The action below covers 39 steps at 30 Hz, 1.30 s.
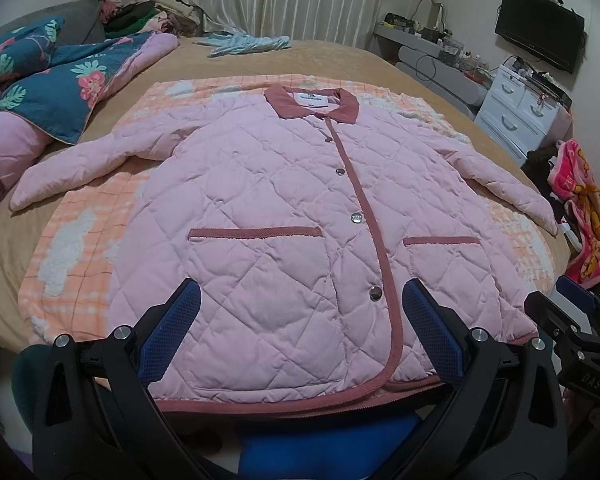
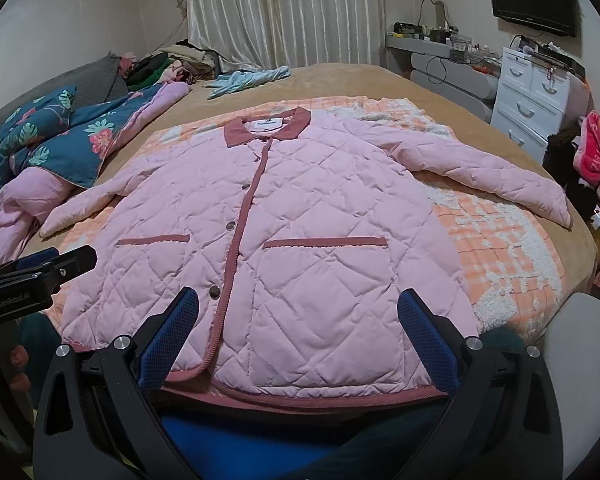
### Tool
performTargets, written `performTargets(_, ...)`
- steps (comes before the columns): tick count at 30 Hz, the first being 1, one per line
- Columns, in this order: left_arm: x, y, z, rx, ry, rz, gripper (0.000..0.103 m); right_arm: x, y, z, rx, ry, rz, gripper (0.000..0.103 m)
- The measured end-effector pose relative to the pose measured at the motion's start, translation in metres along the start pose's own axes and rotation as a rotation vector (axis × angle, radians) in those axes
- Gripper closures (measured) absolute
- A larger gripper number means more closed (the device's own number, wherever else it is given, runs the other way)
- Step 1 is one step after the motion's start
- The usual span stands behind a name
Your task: Fold large clothes
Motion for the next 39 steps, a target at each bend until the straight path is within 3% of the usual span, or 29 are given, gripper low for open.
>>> performTargets(39,0.0057,0.0011,0.0022,-0.002,0.002,0.007,0.008,0.0072,-0.0033,-0.0023,0.001,-0.010,0.013,0.004)
Point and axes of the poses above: each gripper's, at about its wrist camera, not at the fingertips, and x roughly the way its jaws point, z to its left, y to its underside, the point moved 1 cm from there along x, roughly the way its jaws point, and after that the axes turned 8 degrees about z, right-handed, at the moved point
